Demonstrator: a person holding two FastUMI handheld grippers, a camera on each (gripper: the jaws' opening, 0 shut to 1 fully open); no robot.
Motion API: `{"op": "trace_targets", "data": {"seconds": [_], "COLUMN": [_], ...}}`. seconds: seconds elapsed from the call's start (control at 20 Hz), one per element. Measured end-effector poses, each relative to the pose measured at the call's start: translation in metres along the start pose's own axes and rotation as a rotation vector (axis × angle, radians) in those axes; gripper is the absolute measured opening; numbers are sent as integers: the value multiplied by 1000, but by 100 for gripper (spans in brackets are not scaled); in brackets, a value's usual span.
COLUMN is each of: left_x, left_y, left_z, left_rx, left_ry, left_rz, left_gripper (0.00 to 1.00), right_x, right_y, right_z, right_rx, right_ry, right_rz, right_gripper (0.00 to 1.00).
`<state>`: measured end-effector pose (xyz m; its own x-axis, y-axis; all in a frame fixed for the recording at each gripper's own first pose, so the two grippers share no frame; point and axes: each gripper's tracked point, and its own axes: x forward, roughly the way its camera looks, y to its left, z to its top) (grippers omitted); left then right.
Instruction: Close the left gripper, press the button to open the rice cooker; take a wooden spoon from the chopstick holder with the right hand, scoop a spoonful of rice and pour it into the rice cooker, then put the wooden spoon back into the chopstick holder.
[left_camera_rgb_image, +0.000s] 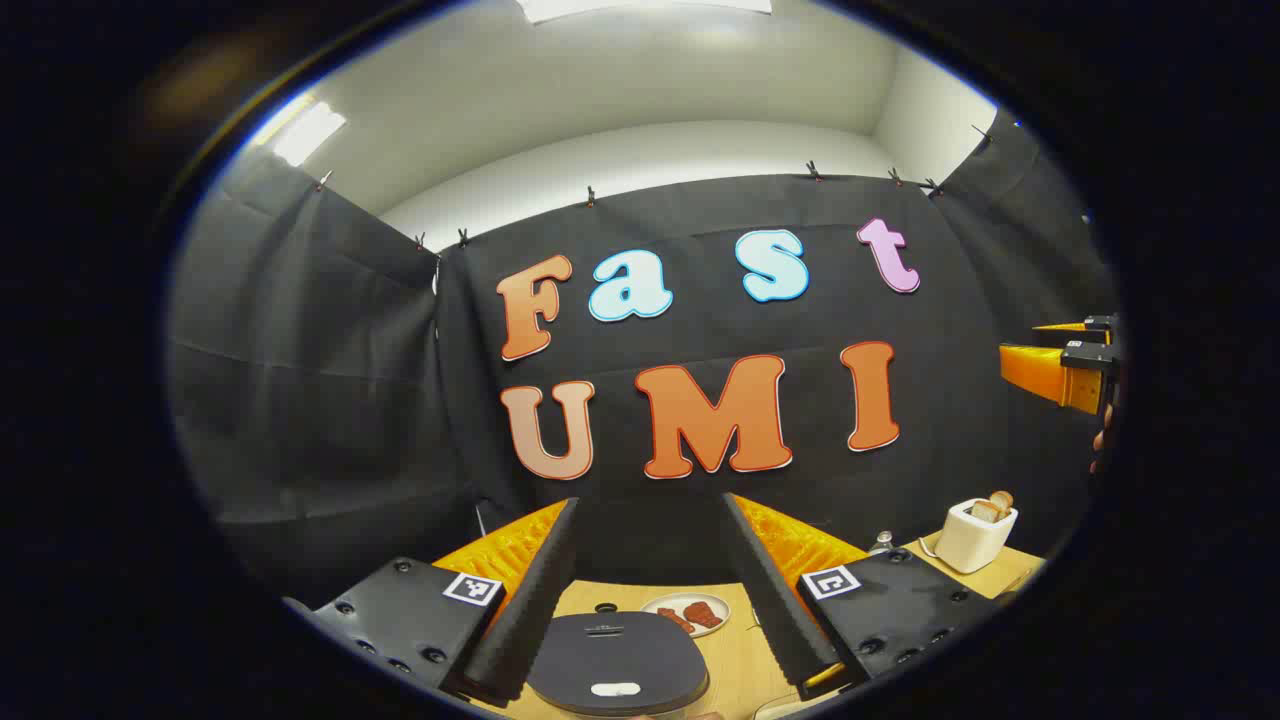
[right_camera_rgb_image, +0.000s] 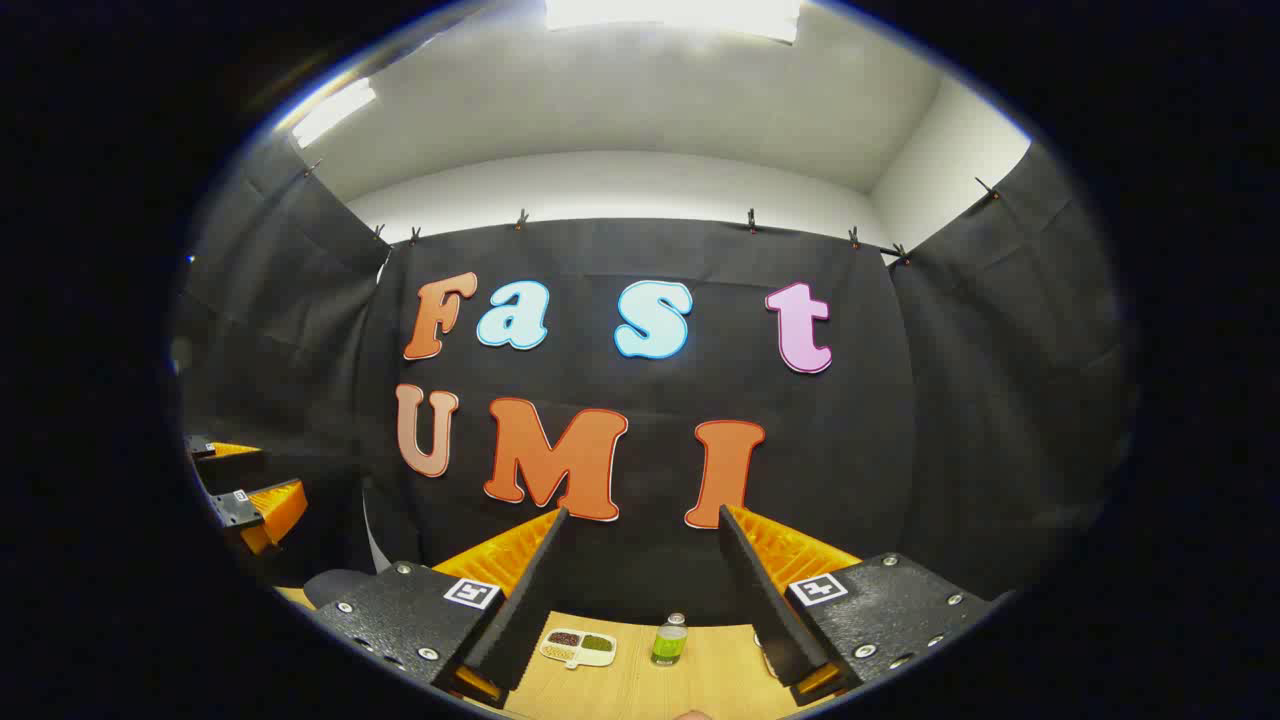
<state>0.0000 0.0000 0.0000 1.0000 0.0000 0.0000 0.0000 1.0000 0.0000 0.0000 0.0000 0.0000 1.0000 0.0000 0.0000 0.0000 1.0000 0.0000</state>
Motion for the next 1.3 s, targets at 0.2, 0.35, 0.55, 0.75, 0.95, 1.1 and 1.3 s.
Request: {"op": "trace_targets", "data": {"seconds": [0.2,0.35,0.55,0.75,0.95,1.1,1.3], "left_x": [-1,-2,1,4,5,4,2], "left_y": [-3,-11,-19,-31,-37,-39,-40], "left_z": [1,2,4,3,4,6,7], "left_rx": [-2,-6,-7,-16,-24,-22,-21], "left_ry": [5,8,4,3,3,-4,-6], "left_rz": [7,3,-4,-22,-30,-32,-26], "left_gripper": [93,93,93,100,93,93,85], "right_x": [-1,-3,-4,-5,-8,-9,-12], "right_y": [-4,-7,-15,-24,-34,-39,-43], "right_z": [-3,-8,-12,-15,-16,-16,-18], "right_rx": [12,33,21,10,1,4,3], "right_ry": [3,14,21,27,22,19,25], "right_rz": [8,21,11,0,-22,-32,-37], "right_gripper": [90,90,93,94,96,95,94]}}
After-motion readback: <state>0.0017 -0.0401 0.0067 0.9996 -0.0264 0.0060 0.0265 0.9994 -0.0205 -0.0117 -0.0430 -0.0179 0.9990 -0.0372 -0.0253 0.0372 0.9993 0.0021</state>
